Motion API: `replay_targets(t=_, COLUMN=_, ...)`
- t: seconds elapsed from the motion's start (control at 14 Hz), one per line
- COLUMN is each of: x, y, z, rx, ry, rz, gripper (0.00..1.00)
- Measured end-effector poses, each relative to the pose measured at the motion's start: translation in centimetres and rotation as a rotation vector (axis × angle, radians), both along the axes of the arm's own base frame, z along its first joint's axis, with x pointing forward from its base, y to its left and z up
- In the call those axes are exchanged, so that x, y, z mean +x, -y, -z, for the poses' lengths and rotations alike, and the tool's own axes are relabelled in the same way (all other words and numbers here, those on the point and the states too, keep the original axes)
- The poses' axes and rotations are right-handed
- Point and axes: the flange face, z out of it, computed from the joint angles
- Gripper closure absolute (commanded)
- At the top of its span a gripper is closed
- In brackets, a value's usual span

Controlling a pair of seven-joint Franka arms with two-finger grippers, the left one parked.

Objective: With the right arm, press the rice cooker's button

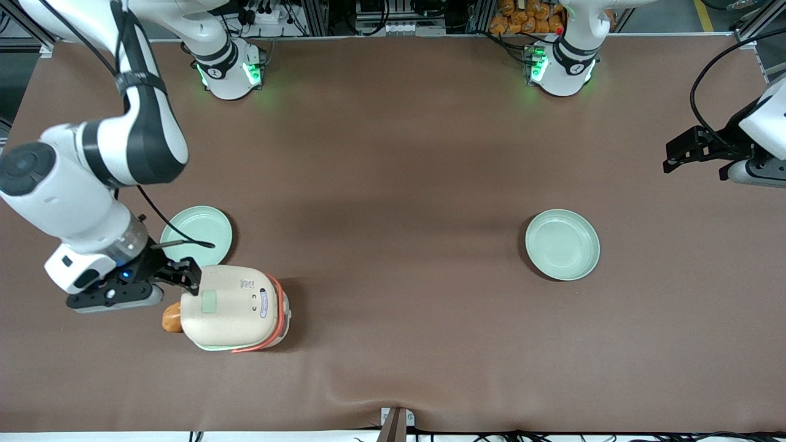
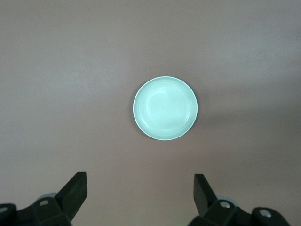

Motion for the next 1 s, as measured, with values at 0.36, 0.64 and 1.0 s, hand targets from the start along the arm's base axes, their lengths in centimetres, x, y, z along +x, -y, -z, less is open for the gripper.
replay_targets(t=0.36, x=-3.7, y=0.7, z=-3.7, rx=-0.004, ry=-0.152, rz=-0.002, gripper=0.0)
replay_targets(t=0.64, x=-8.5, y=3.1, z=-8.2, rx=-0.002, ry=-0.314, rz=0.015, gripper=0.0)
replay_targets(t=1.0, x=-13.4, y=6.3, z=-12.4, rx=-0.008, ry=-0.436, rz=0.056, gripper=0.0)
